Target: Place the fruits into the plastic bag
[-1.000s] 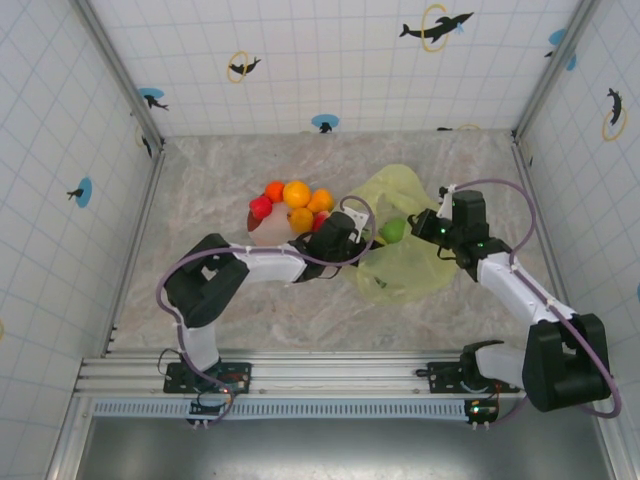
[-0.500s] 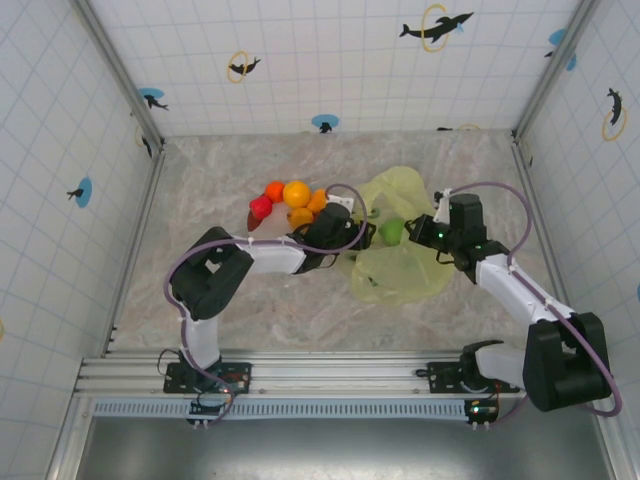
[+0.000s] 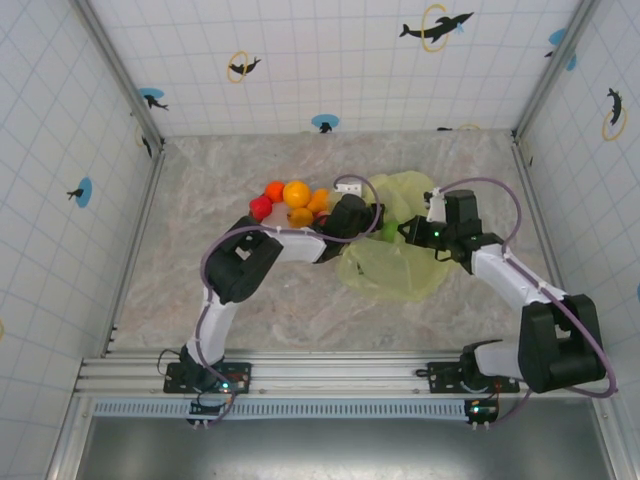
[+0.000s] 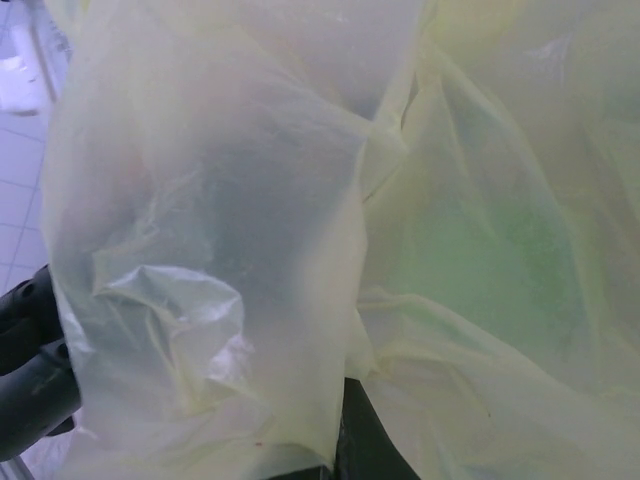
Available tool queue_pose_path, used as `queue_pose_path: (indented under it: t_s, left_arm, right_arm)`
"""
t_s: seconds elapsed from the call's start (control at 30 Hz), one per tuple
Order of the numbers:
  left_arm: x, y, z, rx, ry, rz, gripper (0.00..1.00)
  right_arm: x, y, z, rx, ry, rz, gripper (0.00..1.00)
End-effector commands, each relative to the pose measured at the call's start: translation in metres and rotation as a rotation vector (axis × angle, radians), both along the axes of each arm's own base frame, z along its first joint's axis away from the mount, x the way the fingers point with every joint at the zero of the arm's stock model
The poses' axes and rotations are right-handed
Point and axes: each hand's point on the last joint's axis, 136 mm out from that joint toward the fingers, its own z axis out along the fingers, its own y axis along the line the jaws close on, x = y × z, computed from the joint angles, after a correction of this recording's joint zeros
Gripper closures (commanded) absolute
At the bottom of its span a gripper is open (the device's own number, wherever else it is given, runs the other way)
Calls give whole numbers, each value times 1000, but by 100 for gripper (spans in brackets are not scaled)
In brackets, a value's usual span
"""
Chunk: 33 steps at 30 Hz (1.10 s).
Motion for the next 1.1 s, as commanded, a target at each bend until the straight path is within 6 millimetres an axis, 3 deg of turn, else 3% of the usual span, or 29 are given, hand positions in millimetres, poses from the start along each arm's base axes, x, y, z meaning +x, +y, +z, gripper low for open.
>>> queue_pose_path:
  t_s: [0.0,0.17,0.43,0.77,0.83,0.87,1.07]
  left_arm:
    - [10,-23,16,-90,-34,-25,23]
    - [-2,-34,20,-124,-16,-111,18]
    - [-26,2,43,-19,-56,-135,10]
    - [-92,34,48,42,42,-345,12]
    - [-101,42,51,65,50,-356,14]
    - [-110,53,41,90,75,-356,15]
    - [-136,84,52,69,82,-331,16]
  right_arm:
    - [9,2,13,13,-29,27,100]
    - [11,-4,9,11,-22,14,100]
    - [11,-16,5,-11,-21,-8,100]
    - [11,-24,-4,-25,-4,-29,100]
    - [11,-24,-3,-25,-8,-30,100]
    - [10,-25,-4,-27,-5,-30,100]
    - [12,-26,-5,-29,-4,-36,100]
